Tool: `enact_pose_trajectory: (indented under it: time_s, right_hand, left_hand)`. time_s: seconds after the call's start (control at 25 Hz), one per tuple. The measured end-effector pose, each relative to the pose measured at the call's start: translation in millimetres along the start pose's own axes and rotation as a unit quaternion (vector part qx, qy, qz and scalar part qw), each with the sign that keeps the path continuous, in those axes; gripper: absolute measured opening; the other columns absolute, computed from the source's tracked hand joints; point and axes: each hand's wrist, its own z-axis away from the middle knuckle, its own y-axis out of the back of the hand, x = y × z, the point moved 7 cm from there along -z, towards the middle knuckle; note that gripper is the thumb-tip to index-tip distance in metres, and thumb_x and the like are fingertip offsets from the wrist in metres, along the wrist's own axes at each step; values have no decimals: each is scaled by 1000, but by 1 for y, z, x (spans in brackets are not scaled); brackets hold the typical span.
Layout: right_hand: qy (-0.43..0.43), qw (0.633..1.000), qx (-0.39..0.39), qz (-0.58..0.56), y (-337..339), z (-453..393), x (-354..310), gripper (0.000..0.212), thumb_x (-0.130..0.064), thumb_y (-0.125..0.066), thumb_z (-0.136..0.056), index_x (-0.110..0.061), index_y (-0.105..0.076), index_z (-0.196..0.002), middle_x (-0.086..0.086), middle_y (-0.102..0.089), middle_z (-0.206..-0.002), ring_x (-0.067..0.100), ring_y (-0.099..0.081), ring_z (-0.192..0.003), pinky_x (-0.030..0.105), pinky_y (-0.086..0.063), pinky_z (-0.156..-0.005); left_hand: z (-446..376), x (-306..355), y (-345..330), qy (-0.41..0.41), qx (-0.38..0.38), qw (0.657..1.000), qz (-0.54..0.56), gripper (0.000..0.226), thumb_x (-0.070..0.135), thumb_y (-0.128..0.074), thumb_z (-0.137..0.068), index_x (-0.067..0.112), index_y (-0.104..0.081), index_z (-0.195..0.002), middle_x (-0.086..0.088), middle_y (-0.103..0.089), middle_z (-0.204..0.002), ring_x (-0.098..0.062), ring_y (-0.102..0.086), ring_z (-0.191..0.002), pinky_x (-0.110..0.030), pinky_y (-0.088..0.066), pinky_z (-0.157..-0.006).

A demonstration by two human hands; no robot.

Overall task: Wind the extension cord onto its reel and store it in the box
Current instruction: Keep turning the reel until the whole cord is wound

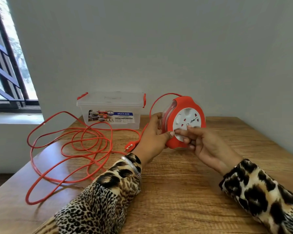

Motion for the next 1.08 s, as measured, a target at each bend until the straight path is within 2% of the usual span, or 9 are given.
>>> enact_pose_trajectory:
  time_s: [0.12,0.16,0.24,0.36,0.44,0.68,0.84,0.96,1.08]
  right_hand:
    - [34,985,2,171,5,7,-13,22,-24,-56,-93,-6,-65,-103,5,-76,-89,5,-56,-53,19,-37,-50]
    - [85,947,46,307,12,8,-24,18,-26,-61,-91,-12,-66,-99,2,-75,-85,4,-58,-58,17,-38,-52]
    - [240,807,138,521,17,19,-48,10,-23,-67,-85,-21,-66,-95,-6,-66,-93,6,-59,-80,19,-42,-65]
    - [386,688,71,611,-5,28,-53,30,-7,-64,-79,-27,-68,-101,3,-54,-121,21,-48,-109,38,-44,-90]
    - [363,625,29,690,-13,22,-44,47,-9,-66,-79,-39,-65,-115,8,-44,-138,29,-39,-121,49,-37,-100]
    - [379,515,64,766,-15,12,-34,62,-16,-71,-79,-41,-51,-132,20,-45,-139,38,-44,-121,51,-37,-96]
    - [361,537,149,748,-8,13,-39,60,-49,-51,-88,-38,-29,-143,8,-67,-106,28,-59,-96,40,-42,-83]
    - [323,652,204,655,1,19,-41,72,-70,-36,-86,-28,-28,-144,3,-68,-77,22,-61,-65,30,-45,-58]
    - [265,769,164,559,3,13,-28,76,-67,-39,-87,-25,-21,-147,-4,-68,-79,15,-65,-73,25,-44,-54]
  left_hand:
    - [-2,-4,10,35,9,999,16,50,6,-63,-90,23,-41,-132,2,-57,-128,-18,-66,-101,-36,-60,-63]
    - [-3,-5,12,43,5,999,18,50,7,-64,-90,25,-42,-132,5,-58,-125,-16,-68,-95,-39,-61,-62]
    - [-5,-2,11,48,-19,999,-5,56,8,-64,-90,28,-41,-136,11,-58,-121,-14,-70,-90,-39,-62,-61]
    - [-9,6,8,36,-44,996,-66,62,10,-63,-91,33,-35,-141,7,-55,-127,-19,-68,-98,-43,-62,-67]
    - [-9,9,7,39,-51,995,-80,62,11,-62,-92,35,-34,-142,2,-54,-129,-21,-68,-99,-42,-62,-67]
    - [-9,9,9,61,-68,993,-68,64,10,-63,-91,38,-34,-141,-3,-55,-129,-24,-67,-101,-39,-61,-65]
    - [-5,9,8,42,-49,996,-54,57,8,-64,-90,43,-43,-129,9,-61,-117,-18,-70,-94,-47,-61,-68]
    - [-2,8,4,36,-36,997,-51,60,8,-65,-90,33,-41,-139,8,-63,-117,-15,-72,-89,-41,-62,-65]
    - [-1,9,0,30,-28,997,-69,68,9,-65,-90,29,-33,-147,1,-58,-130,-18,-70,-95,-34,-61,-61]
